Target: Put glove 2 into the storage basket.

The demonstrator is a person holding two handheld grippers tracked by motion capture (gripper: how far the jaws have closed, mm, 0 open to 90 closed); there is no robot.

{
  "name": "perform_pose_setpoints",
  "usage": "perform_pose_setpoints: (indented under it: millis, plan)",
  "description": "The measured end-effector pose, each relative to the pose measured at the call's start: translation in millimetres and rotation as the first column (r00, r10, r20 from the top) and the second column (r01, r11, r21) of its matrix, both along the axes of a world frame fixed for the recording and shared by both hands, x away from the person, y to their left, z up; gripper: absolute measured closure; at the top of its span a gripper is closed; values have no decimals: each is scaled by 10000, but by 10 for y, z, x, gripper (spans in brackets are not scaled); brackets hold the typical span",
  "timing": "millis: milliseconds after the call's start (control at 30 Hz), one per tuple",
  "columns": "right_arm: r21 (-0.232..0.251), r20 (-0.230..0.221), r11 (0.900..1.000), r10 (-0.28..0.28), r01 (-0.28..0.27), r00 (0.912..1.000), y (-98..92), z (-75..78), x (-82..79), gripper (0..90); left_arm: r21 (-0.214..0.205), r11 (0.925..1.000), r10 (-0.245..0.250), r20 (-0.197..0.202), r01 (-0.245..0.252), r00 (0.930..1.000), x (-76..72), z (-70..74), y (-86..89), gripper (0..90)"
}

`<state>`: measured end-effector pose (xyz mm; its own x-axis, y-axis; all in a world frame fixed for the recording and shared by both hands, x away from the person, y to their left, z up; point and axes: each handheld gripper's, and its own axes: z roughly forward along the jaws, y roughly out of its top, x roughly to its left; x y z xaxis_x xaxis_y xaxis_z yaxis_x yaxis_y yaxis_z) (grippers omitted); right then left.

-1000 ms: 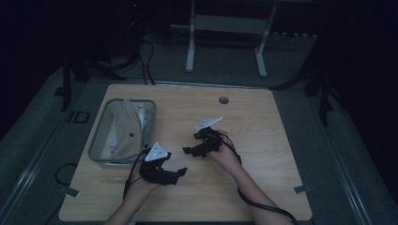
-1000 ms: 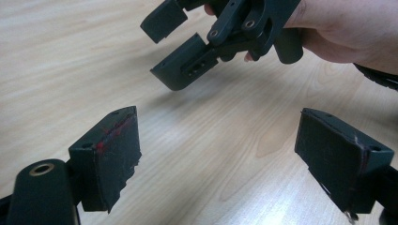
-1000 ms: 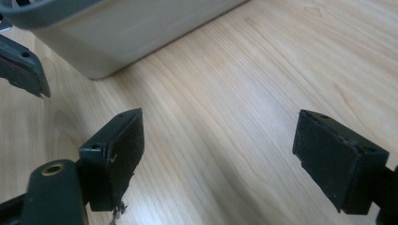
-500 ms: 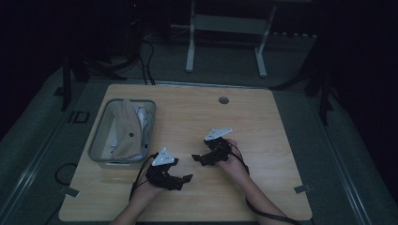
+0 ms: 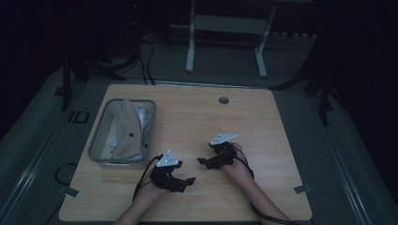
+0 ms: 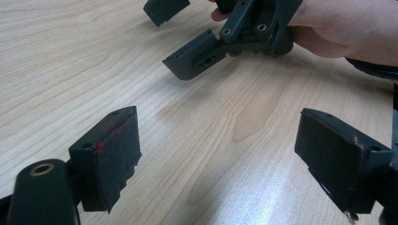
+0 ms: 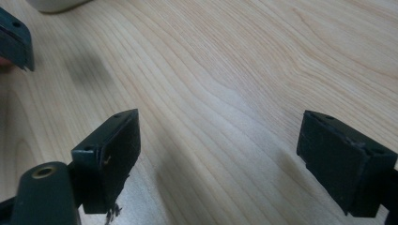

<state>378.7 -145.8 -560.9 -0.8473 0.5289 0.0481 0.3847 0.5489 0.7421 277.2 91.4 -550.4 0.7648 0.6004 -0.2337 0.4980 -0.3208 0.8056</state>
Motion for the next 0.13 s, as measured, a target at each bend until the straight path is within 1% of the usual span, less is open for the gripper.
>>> perform_pose_setpoints:
  millis: [100, 133]
  plan:
    - [55, 10, 10000, 16, -16, 10000, -11, -5, -2, 142, -5, 10000, 14, -27, -14, 10000, 5, -1, 5, 150]
    - [81, -28, 10000, 4, -4, 10000, -17, -6, 1, 142, 55, 10000, 12, -6, -12, 10000, 5, -3, 7, 150]
